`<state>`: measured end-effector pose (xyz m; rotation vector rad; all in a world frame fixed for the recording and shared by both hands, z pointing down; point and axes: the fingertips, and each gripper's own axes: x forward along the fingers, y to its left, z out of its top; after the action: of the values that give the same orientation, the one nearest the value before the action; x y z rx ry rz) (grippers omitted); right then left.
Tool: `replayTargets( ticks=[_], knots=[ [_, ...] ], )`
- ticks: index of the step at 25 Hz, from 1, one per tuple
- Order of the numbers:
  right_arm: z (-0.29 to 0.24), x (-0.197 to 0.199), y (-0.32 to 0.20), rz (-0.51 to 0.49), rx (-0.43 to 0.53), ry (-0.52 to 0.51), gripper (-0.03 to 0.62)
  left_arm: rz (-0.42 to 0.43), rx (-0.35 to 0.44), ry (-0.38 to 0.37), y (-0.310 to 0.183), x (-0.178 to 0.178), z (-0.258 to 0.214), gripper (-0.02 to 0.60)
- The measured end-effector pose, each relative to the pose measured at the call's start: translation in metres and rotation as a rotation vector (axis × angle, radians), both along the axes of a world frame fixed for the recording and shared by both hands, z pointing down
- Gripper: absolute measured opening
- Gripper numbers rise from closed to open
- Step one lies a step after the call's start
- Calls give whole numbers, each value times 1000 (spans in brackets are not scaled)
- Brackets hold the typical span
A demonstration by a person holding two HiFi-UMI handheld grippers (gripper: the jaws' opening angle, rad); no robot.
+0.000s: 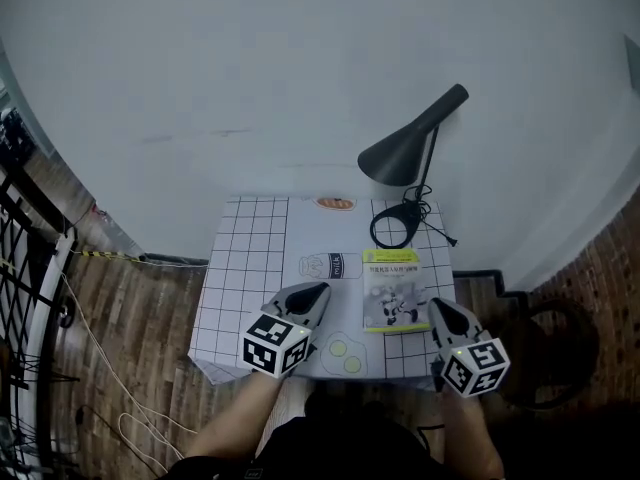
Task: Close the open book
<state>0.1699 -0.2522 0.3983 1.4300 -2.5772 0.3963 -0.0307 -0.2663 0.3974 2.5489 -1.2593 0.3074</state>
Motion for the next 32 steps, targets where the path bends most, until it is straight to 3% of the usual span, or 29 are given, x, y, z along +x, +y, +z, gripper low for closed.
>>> replayTargets(
  ticks=[6, 15, 23, 32],
  knots=[
    [-33, 18, -2, -45, 68, -13, 3, -61, 37, 6, 2, 8, -20, 5],
    [-71, 31, 9, -63, 222, -39, 3, -69, 95, -6, 10, 27, -36, 5],
    [-66, 35, 20, -59, 232, -83, 3, -107, 132, -11, 16, 23, -39, 5],
    [-83, 35, 3, -48, 257, -39, 3, -108, 137, -15, 10, 15, -41, 5]
  ],
)
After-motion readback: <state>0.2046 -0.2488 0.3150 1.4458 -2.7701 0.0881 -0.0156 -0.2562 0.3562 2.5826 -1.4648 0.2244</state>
